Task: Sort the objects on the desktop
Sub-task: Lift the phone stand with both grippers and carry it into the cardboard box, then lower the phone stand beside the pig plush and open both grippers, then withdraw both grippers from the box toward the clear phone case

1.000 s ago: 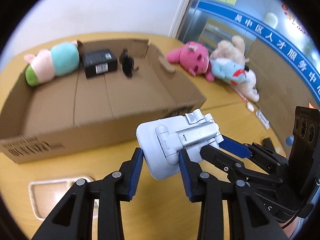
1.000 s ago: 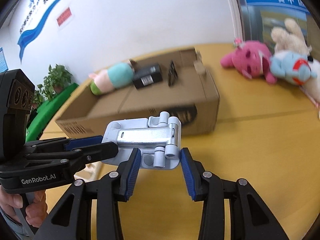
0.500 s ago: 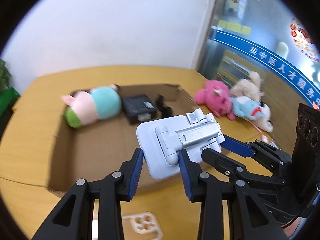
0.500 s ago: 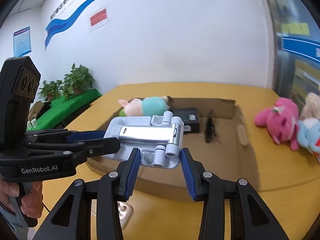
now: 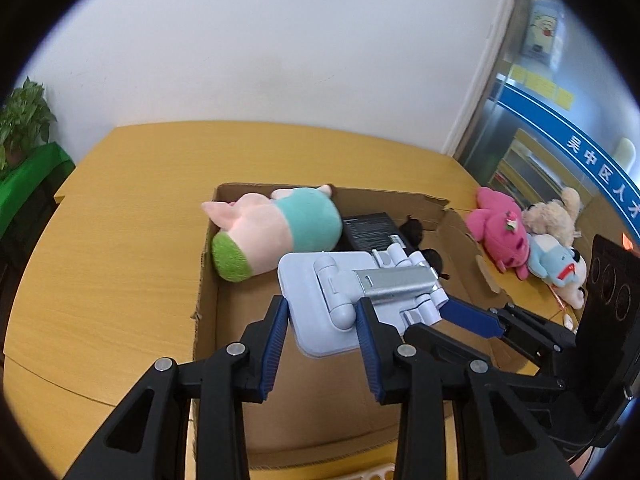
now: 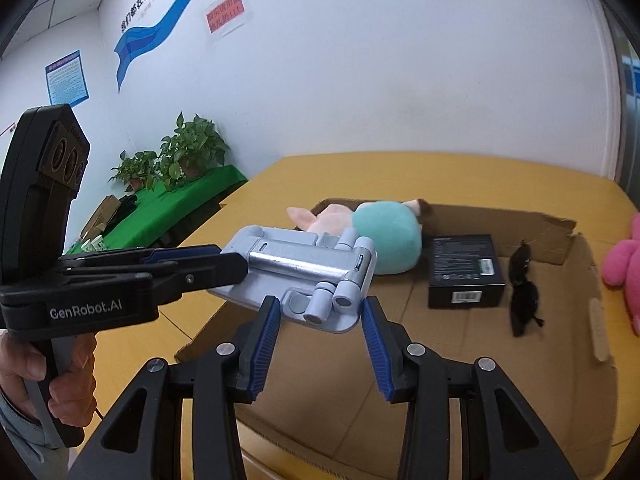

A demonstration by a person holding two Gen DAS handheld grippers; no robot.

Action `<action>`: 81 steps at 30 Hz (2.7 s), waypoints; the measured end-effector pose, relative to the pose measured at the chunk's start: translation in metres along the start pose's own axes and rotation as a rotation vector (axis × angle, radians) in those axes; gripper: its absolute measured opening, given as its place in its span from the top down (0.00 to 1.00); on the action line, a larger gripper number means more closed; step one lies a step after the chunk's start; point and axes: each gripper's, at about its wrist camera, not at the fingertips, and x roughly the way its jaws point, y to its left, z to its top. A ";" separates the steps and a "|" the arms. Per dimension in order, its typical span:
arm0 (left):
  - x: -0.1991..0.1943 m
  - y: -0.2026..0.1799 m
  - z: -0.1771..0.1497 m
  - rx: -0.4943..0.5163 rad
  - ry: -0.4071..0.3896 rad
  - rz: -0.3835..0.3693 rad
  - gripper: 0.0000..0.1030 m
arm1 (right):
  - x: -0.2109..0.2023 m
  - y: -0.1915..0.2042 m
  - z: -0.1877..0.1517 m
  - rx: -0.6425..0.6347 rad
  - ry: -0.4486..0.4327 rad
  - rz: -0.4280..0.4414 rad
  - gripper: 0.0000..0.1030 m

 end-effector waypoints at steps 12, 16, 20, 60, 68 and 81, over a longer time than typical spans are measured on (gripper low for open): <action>0.088 0.039 0.008 -0.028 0.162 0.069 0.68 | 0.108 -0.040 0.000 0.160 0.285 0.072 0.60; 0.110 0.050 0.004 -0.055 0.216 0.070 0.68 | 0.135 -0.050 0.000 0.179 0.387 0.077 0.60; 0.128 0.055 -0.002 -0.064 0.262 0.104 0.68 | 0.163 -0.056 -0.002 0.201 0.519 0.076 0.60; -0.046 -0.066 -0.080 0.107 -0.196 0.134 0.23 | -0.078 -0.052 -0.097 0.049 0.109 -0.321 0.00; -0.044 -0.085 -0.091 0.123 -0.194 0.124 0.23 | -0.108 -0.051 -0.104 0.041 0.072 -0.355 0.00; -0.050 -0.077 -0.098 0.115 -0.188 0.112 0.23 | -0.104 -0.031 -0.105 0.020 0.082 -0.322 0.00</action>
